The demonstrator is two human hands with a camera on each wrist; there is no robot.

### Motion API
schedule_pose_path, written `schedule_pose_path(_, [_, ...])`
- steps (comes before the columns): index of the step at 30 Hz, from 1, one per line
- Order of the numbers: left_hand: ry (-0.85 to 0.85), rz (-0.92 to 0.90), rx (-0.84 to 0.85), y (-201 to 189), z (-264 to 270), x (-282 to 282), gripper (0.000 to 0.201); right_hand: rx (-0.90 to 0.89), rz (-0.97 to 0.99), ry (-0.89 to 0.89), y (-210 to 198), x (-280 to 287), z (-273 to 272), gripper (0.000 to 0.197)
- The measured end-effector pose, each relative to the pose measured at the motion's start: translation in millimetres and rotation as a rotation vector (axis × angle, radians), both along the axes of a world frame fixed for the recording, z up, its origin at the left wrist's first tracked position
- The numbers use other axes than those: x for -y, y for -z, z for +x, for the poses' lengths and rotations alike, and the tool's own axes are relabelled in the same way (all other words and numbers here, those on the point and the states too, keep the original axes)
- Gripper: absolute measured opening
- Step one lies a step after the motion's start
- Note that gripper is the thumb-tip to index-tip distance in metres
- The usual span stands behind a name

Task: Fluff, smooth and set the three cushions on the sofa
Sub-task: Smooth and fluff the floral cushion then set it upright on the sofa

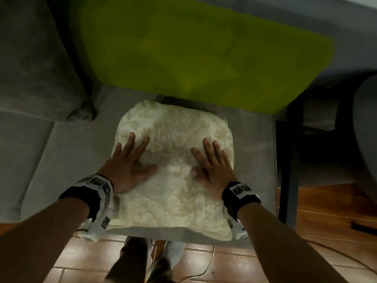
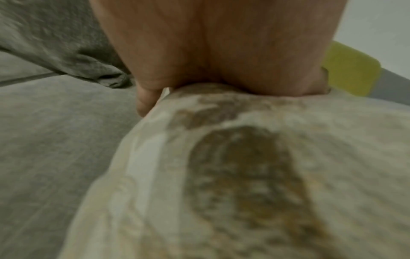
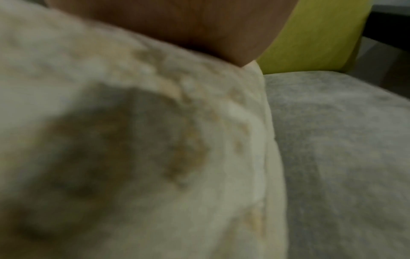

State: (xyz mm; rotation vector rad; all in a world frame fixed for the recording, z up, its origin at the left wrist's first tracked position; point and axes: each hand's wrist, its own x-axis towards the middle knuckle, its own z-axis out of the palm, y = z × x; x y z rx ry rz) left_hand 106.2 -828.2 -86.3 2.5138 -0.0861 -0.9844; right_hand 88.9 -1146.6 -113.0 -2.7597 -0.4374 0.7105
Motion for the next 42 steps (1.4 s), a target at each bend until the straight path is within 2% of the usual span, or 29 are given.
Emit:
schedule_pose_path(4, [0.115, -0.023, -0.04, 1.4, 11.9, -23.9, 0.098, -0.01, -0.061, -0.099, -4.3, 20.1, 10.6, 0.073])
schedule_pose_path(7, [0.171, -0.058, -0.003, -6.0, 18.4, -36.2, 0.092, -0.06, -0.095, -0.067, -14.5, 36.8, 12.5, 0.082])
schedule_pose_path(9, [0.151, -0.138, 0.036, -16.3, 27.1, -49.4, 0.077, -0.109, -0.074, 0.022, -24.6, 48.1, 11.0, 0.087])
schedule_pose_path(11, [-0.036, -0.285, 0.017, -30.5, 45.4, -64.7, 0.056, -0.161, -0.019, 0.121, -41.3, 57.9, 10.8, 0.085])
schedule_pose_path(13, [-0.204, -0.298, 0.09, -42.2, 69.6, -77.4, 0.024, -0.157, 0.075, 0.314, -60.0, 66.6, 15.8, 0.083])
schedule_pose_path(14, [-0.253, -0.281, 0.159, -45.0, 83.4, -81.2, 0.009, -0.113, 0.111, 0.444, -66.3, 72.0, 20.5, 0.088])
schedule_pose_path(15, [-0.283, -0.28, 0.237, -44.5, 99.1, -84.9, 0.011, -0.041, 0.143, 0.557, -71.2, 75.8, 28.3, 0.09])
schedule_pose_path(16, [-0.309, -0.304, 0.3, -42.1, 115.6, -87.4, 0.02, 0.043, 0.156, 0.629, -74.3, 78.6, 37.5, 0.081])
schedule_pose_path(18, [-0.355, -0.353, 0.325, -37.8, 145.8, -87.1, 0.023, 0.206, 0.197, 0.717, -77.5, 78.7, 56.7, 0.043])
schedule_pose_path(19, [-0.359, -0.341, 0.295, -31.5, 158.7, -84.7, 0.022, 0.26, 0.225, 0.741, -77.0, 76.3, 67.3, 0.031])
schedule_pose_path(21, [-0.357, -0.348, 0.168, -21.4, 174.2, -71.2, 0.019, 0.216, 0.253, 0.793, -73.5, 67.5, 91.5, 0.024])
schedule_pose_path(23, [-0.286, -0.31, 0.033, -14.4, 180.3, -58.0, 0.015, 0.034, 0.298, 0.799, -66.5, 57.5, 114.8, 0.018])
schedule_pose_path(26, [-0.153, -0.262, -0.056, 0.6, 178.2, -47.7, 0.007, -0.197, 0.318, 0.772, -58.7, 45.2, 131.3, 0.021])
schedule_pose_path(27, [-0.09, -0.233, -0.097, -1.9, 175.4, -45.7, 0.014, -0.223, 0.259, 0.735, -59.8, 43.0, 133.3, 0.021])
schedule_pose_path(29, [-0.024, -0.241, -0.184, -6.6, 168.3, -45.7, 0.046, -0.268, 0.185, 0.653, -63.7, 41.0, 133.6, 0.024])
schedule_pose_path(30, [-0.025, -0.284, -0.221, -7.4, 165.3, -46.2, 0.051, -0.3, 0.194, 0.617, -65.8, 43.3, 131.6, 0.027])
schedule_pose_path(32, [0.008, -0.351, -0.266, -15.3, 158.8, -44.5, 0.036, -0.348, 0.249, 0.578, -71.5, 50.8, 126.1, 0.022])
schedule_pose_path(33, [0.005, -0.384, -0.281, -22.6, 154.7, -42.2, 0.028, -0.346, 0.263, 0.567, -73.7, 56.5, 123.9, 0.017])
schedule_pose_path(36, [0.019, -0.504, -0.254, -37.3, 148.1, -43.3, 0.049, -0.26, 0.264, 0.55, -82.3, 73.3, 119.1, 0.005])
schedule_pose_path(39, [0.023, -0.545, -0.168, -49.5, 138.4, -38.0, 0.054, -0.223, 0.339, 0.561, -89.1, 86.4, 112.7, 0.014])
schedule_pose_path(42, [0.012, -0.594, -0.135, -53.9, 132.9, -32.7, 0.059, -0.181, 0.383, 0.54, -94.9, 94.2, 110.3, 0.014])
